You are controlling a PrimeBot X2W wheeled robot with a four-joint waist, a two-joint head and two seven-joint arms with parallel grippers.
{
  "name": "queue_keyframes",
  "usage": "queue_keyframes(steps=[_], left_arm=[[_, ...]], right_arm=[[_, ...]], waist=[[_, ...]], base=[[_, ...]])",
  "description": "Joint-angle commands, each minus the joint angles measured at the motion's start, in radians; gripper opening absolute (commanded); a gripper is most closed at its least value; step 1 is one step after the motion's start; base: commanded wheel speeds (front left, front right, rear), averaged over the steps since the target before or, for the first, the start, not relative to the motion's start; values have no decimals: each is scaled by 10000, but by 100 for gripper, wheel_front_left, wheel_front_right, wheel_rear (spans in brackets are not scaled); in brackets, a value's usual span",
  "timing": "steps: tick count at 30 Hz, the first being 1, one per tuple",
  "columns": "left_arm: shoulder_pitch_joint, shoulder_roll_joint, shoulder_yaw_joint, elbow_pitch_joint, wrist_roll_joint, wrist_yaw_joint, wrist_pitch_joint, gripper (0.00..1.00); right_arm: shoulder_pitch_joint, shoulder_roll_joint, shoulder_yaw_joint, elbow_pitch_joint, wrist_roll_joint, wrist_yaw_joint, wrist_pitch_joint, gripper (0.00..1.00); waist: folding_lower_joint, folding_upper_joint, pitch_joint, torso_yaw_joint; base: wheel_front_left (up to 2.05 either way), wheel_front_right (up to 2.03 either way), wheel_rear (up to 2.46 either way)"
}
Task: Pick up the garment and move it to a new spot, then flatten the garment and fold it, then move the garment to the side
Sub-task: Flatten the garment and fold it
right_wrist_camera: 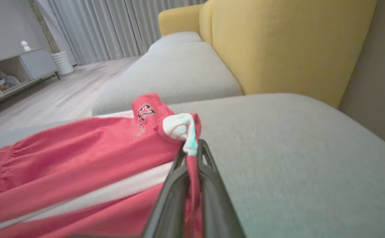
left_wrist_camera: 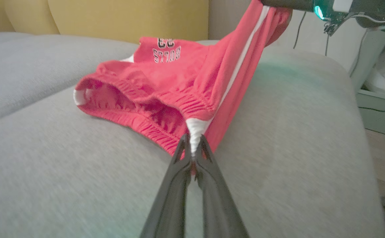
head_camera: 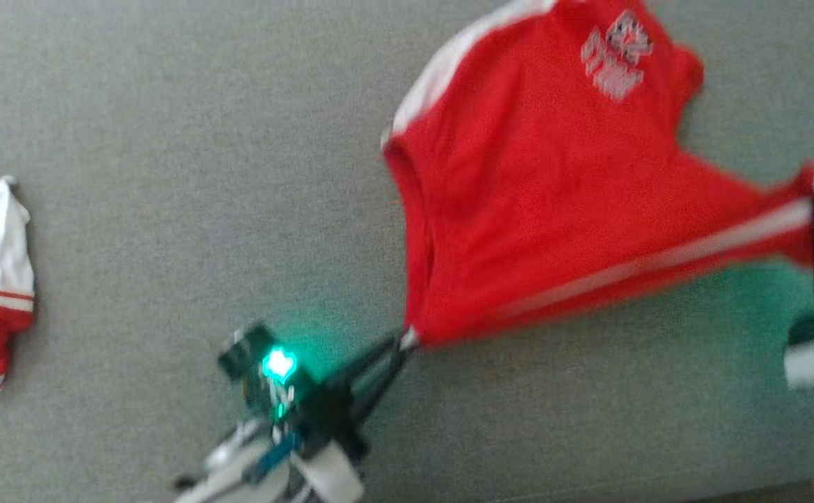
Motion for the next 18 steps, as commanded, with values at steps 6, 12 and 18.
queue_keyframes(steps=[6, 12, 18], left_arm=[[1156, 795, 309, -948, -371, 422, -48, 0], [925, 757, 425, -1807, -514, 437, 87, 0], [219, 421, 431, -1742, -455, 322, 238, 0]], right_arm=[[2473, 382, -1447, -2130, -646, -11, 579, 0], [2929, 1120, -2496, -3252, -1217, -11, 1542, 0], [2670, 1317, -2508, -2724, -1681, -11, 2934, 100]], waist=[[3, 0, -537, 134], [3, 0, -727, 432], [3, 0, -571, 738]], base=[[0, 0, 0], [0, 0, 0], [0, 0, 0]])
